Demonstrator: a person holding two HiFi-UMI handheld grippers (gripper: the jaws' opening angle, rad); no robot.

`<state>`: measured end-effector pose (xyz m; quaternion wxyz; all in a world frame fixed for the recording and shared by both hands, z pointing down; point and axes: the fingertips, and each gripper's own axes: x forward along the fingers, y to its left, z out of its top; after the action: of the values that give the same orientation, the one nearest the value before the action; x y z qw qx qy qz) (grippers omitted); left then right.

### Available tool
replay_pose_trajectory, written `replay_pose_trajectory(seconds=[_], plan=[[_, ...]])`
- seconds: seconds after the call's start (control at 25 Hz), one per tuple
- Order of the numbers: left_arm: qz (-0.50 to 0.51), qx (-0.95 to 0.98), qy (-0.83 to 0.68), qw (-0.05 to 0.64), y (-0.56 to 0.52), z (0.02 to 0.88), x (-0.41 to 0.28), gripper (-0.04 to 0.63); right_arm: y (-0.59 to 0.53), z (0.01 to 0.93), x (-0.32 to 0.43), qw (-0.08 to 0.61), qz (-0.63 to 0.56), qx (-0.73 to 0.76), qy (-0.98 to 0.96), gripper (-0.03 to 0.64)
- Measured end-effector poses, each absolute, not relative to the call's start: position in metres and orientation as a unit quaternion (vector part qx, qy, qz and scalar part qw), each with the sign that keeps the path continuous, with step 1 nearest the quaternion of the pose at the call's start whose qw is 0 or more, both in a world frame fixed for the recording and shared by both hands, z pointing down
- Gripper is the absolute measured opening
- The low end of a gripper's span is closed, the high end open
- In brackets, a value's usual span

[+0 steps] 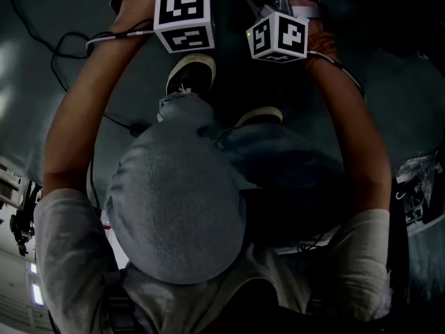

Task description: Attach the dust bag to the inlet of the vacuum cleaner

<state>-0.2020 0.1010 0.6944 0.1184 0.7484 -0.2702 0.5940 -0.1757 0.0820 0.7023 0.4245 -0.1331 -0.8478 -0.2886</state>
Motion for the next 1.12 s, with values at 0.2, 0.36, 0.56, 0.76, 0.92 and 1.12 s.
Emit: replay_pose_trajectory(seconds=[0.2, 0.36, 0.56, 0.76, 0.92, 1.12], plan=[[0.573, 0.766, -0.238, 0.167, 0.092, 0.648, -0.198, 0.024, 0.070, 0.671, -0.181, 0.421, -0.323, -0.117, -0.840, 0.148], [0.569, 0.781, -0.182, 0.180, 0.083, 0.605, -0.190, 0.023, 0.062, 0.632, -0.174, 0.438, -0.283, -0.129, -0.844, 0.041], [0.565, 0.796, -0.107, 0.191, 0.077, 0.523, -0.166, 0.025, 0.062, 0.552, -0.147, 0.471, -0.172, -0.149, -0.852, 0.037], [0.570, 0.804, -0.044, 0.163, 0.063, 0.438, -0.118, 0.026, 0.053, 0.466, -0.096, 0.488, -0.089, -0.133, -0.858, 0.034], [0.567, 0.813, -0.014, 0.134, 0.050, 0.381, -0.081, 0.023, 0.043, 0.410, -0.058, 0.490, -0.048, -0.103, -0.865, 0.034], [0.557, 0.826, 0.009, 0.089, 0.035, 0.333, -0.030, 0.023, 0.032, 0.358, -0.004, 0.494, -0.015, -0.054, -0.867, 0.034]])
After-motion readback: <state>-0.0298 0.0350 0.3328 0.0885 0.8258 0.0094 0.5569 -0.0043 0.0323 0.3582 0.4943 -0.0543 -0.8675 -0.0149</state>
